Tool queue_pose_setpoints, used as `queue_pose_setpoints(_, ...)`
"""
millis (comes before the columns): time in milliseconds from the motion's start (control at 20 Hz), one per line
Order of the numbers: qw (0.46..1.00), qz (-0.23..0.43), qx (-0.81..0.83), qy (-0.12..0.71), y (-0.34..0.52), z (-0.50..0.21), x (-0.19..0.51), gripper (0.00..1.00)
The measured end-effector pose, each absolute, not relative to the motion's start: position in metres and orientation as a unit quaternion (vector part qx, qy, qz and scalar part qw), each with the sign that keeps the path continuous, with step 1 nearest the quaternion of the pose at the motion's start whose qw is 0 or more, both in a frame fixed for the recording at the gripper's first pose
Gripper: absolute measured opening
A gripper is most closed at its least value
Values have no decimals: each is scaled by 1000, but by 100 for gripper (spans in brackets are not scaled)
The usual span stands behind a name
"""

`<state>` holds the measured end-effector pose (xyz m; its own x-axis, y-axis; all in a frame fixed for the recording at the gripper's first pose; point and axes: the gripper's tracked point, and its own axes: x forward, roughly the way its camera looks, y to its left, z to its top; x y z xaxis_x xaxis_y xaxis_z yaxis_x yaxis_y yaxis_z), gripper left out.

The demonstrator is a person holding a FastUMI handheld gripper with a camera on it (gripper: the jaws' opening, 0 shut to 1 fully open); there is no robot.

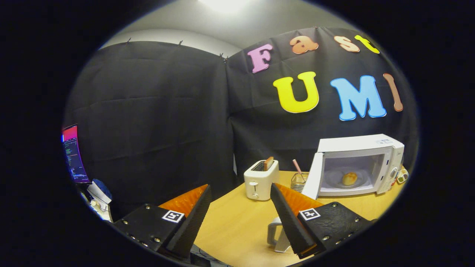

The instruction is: Open the microwave, put the food inside, and close the microwave door.

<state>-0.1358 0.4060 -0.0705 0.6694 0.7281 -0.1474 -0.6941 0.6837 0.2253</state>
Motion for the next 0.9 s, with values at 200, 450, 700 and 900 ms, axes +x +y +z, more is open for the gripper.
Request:
queue_pose_setpoints(200,894,420,63,146,428,-100,-148,97)
queue_pose_setpoints(450,884,424,38,193,435,-149,-148,72)
queue_pose_setpoints(700,907,361,17,215,409,-174,-119,11)
queue_pose_setpoints(900,909,351,20,224,397,-179,-110,1)
